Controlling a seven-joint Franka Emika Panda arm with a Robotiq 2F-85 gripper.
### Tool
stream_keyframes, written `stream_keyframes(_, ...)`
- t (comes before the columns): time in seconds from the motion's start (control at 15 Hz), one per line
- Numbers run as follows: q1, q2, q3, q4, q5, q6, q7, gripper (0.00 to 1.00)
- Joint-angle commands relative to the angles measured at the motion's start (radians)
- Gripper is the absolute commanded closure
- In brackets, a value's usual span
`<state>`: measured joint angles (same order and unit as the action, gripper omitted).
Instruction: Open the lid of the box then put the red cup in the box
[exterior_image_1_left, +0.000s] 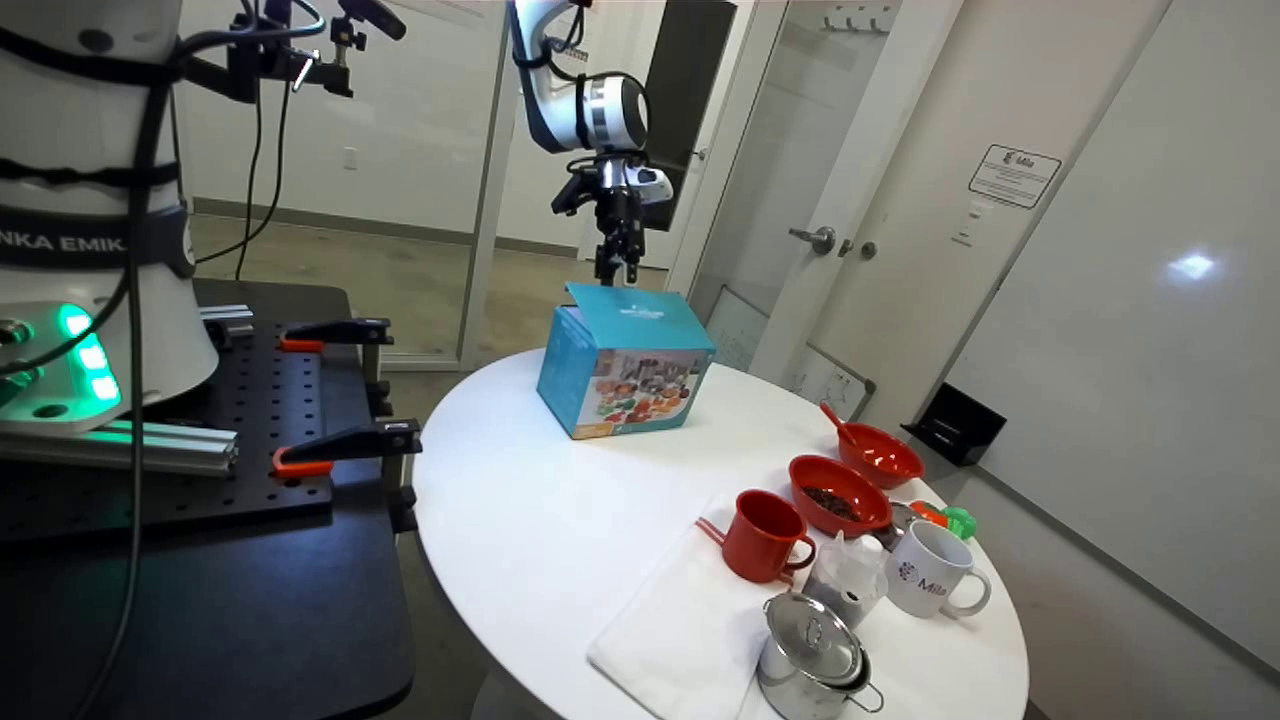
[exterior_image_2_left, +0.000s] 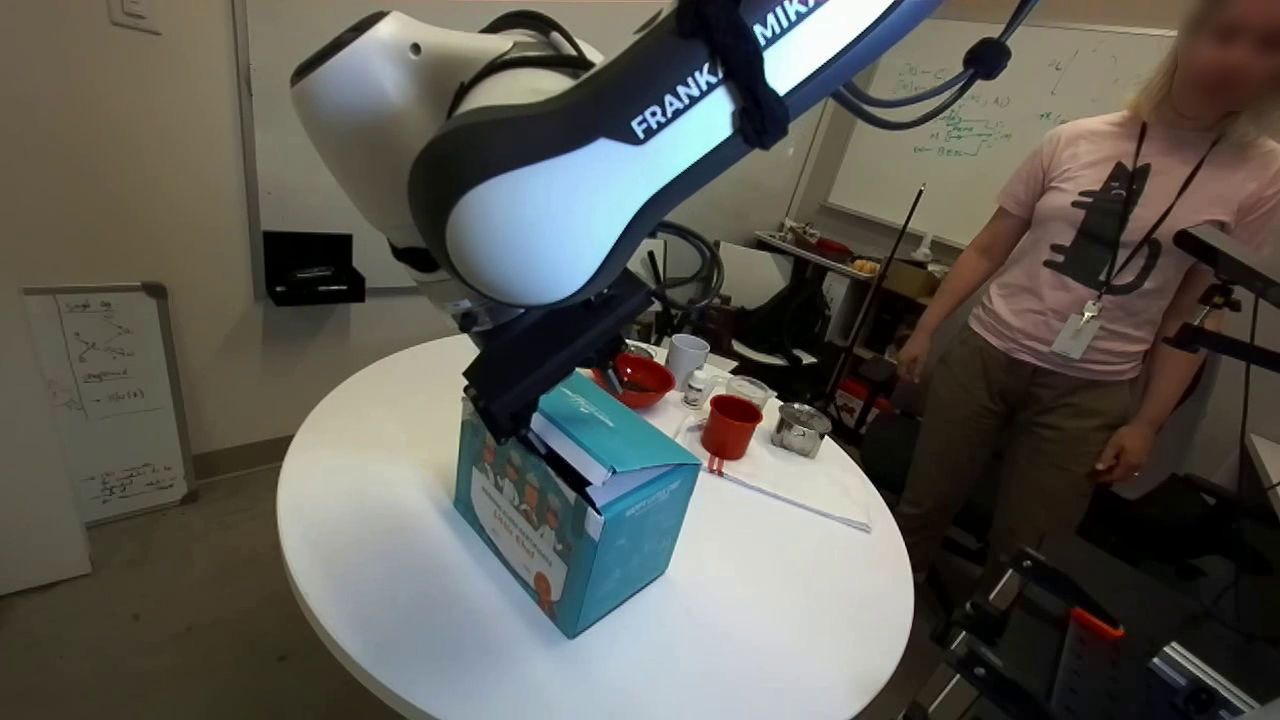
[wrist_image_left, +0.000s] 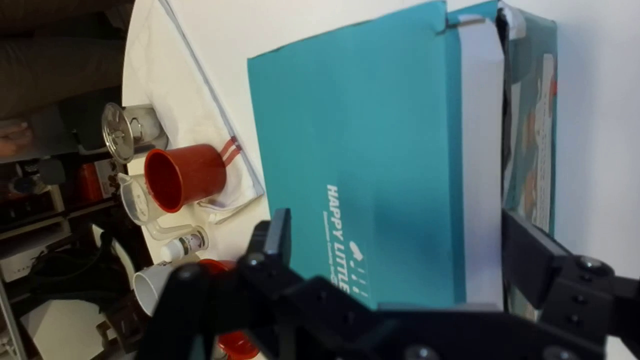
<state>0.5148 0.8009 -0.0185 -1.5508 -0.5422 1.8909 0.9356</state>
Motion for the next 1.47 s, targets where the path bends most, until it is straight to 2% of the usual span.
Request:
stream_keyframes(0.0, 0.013, -0.051, -0.015, -0.011, -0.037, -0.017, 0.04, 0.0)
stream_keyframes(0.6, -0.05, -0.175, -0.016, -0.095, -0.04, 0.008, 0.12, 0.0)
stream_keyframes(1.0, -0.151, -0.307, -0.016, -0.271, -0.005, 0.055, 0.21, 0.0)
stream_keyframes(1.4, -0.247, -0.443, -0.009, -0.458, 0.051, 0.159, 0.258, 0.0)
